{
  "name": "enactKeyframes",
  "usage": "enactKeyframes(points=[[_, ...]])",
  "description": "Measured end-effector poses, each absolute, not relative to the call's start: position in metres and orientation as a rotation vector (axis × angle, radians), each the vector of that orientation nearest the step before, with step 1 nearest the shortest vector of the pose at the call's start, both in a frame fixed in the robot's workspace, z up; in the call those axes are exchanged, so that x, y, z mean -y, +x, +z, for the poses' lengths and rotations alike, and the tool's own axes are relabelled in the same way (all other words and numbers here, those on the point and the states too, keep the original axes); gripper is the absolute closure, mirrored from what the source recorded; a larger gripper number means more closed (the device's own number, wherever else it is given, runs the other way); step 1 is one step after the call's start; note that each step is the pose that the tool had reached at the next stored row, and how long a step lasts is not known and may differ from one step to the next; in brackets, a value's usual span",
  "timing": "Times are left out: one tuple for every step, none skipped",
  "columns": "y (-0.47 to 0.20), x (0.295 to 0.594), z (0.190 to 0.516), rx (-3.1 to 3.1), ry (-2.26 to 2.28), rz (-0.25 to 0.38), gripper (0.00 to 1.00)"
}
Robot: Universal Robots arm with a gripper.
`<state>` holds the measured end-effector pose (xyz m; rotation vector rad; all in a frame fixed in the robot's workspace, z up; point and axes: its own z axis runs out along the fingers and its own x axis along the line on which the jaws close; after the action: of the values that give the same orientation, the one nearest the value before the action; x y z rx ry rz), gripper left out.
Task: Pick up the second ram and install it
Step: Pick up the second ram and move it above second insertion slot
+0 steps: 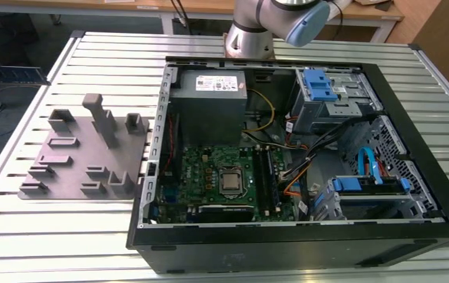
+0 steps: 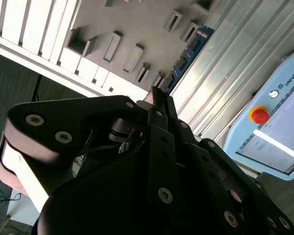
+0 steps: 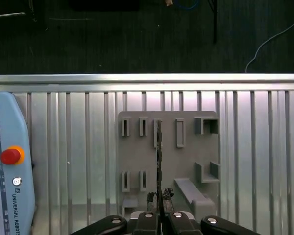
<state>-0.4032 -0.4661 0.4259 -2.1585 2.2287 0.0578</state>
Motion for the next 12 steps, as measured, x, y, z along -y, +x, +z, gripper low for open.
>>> enactKeyframes(points=[[-0.403, 0.466, 0.426, -2.229, -2.158, 0.058, 0.86], [-0.403, 0.466, 0.426, -2.229, -2.159, 0.058, 0.86], [-0.401, 0.466, 0.426, -2.228, -2.159, 0.058, 0.86], [-0.399, 0.466, 0.426, -2.228, -2.158, 0.058, 0.86], [-0.395, 0.466, 0.426, -2.229, -2.158, 0.058, 0.86], [-0.391, 0.466, 0.426, -2.229, -2.158, 0.058, 0.86], [-0.386, 0.466, 0.426, -2.229, -2.158, 0.058, 0.86], [-0.382, 0.466, 0.426, -2.229, -2.158, 0.058, 0.86], [-0.377, 0.466, 0.425, -2.229, -2.159, 0.058, 0.86], [-0.373, 0.466, 0.425, -2.229, -2.159, 0.058, 0.86], [-0.368, 0.466, 0.425, -2.229, -2.158, 0.058, 0.86], [-0.364, 0.466, 0.424, -2.229, -2.158, 0.058, 0.86]])
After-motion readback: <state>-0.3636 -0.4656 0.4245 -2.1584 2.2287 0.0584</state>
